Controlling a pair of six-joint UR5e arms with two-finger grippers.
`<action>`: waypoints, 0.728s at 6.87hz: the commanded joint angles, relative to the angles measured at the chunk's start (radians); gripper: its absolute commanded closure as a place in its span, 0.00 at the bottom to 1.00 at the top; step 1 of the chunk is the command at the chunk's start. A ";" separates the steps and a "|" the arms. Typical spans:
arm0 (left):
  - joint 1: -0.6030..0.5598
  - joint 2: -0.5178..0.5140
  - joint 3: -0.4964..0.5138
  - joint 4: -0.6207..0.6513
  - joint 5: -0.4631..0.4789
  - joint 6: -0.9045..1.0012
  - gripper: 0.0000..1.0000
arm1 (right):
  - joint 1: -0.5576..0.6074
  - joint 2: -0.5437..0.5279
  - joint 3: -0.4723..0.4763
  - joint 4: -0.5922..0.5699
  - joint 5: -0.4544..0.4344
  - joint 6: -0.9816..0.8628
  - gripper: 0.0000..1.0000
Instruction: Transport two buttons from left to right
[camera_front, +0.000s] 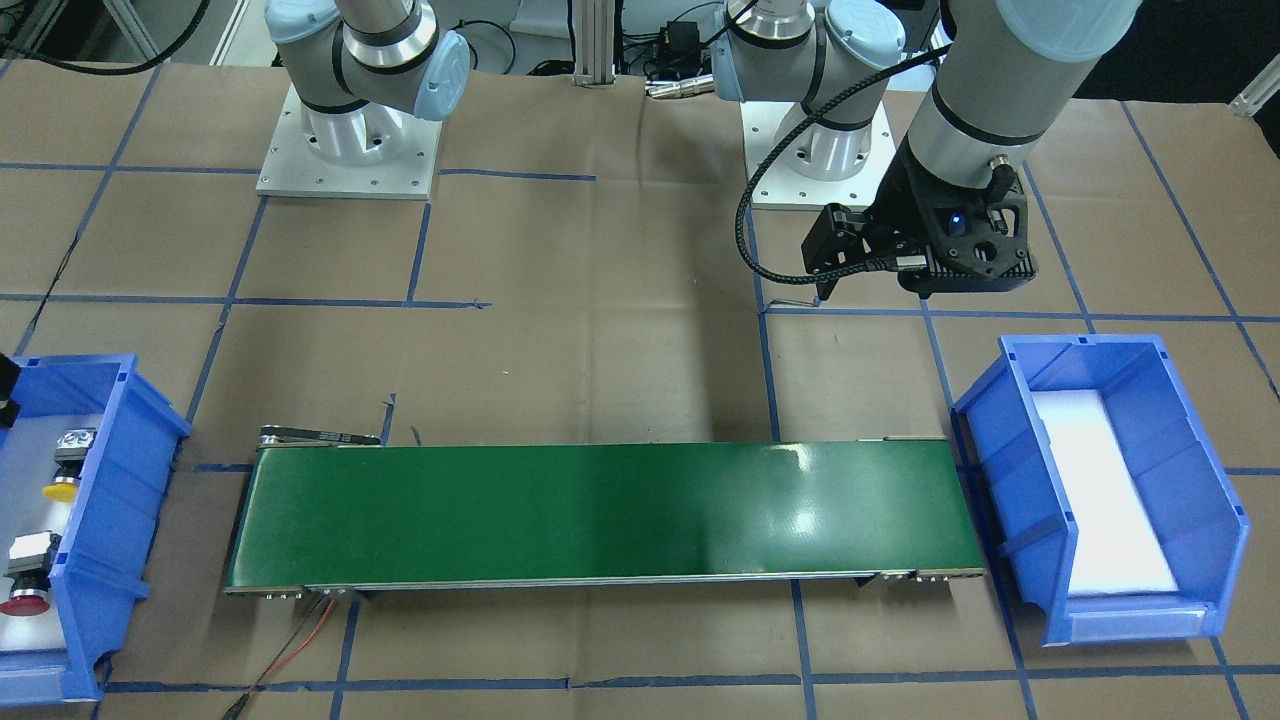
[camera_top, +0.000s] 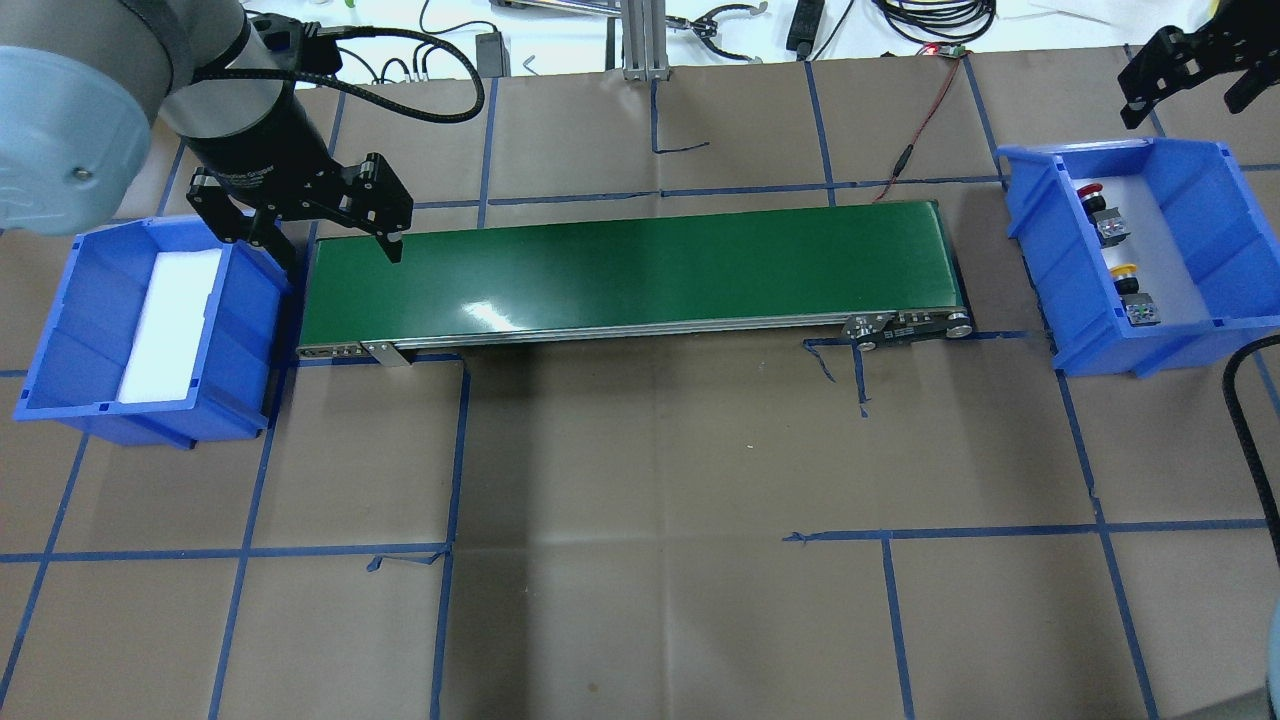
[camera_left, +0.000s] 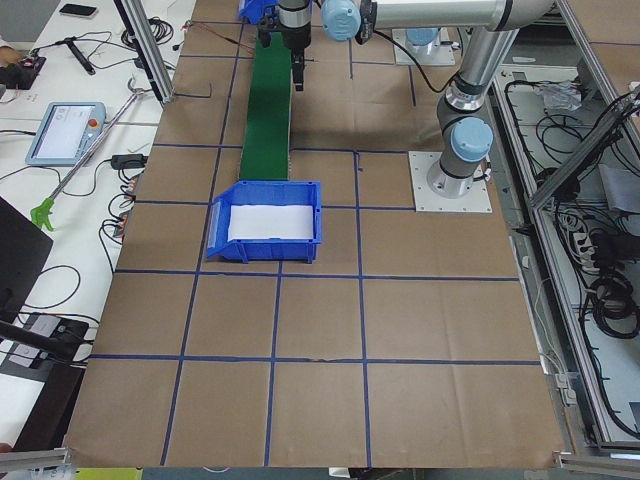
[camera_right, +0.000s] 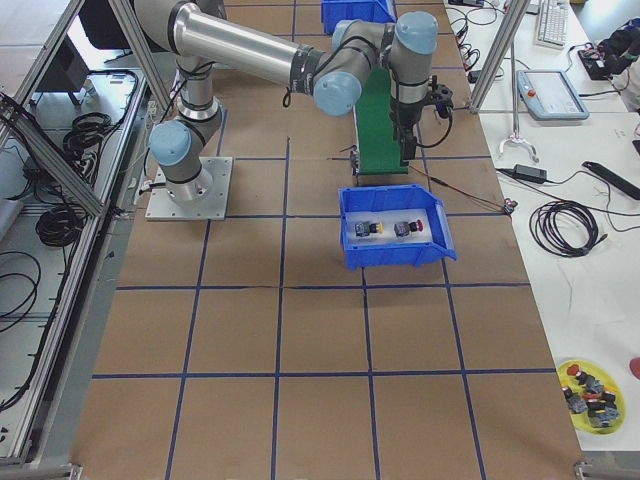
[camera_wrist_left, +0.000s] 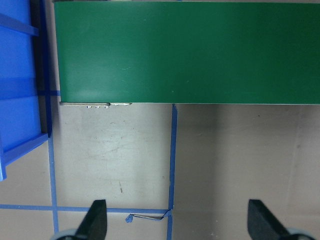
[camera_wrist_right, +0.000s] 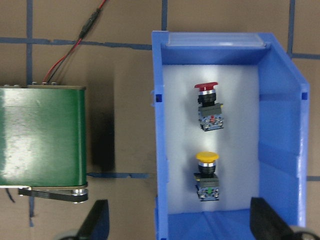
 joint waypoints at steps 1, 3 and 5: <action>0.000 -0.002 -0.001 0.000 0.000 -0.001 0.00 | 0.164 -0.086 0.047 0.089 0.004 0.200 0.00; 0.000 -0.002 -0.001 0.000 0.000 -0.002 0.00 | 0.317 -0.261 0.191 0.088 0.013 0.398 0.00; -0.002 -0.002 -0.001 0.000 0.000 0.000 0.00 | 0.351 -0.331 0.355 0.031 0.021 0.437 0.00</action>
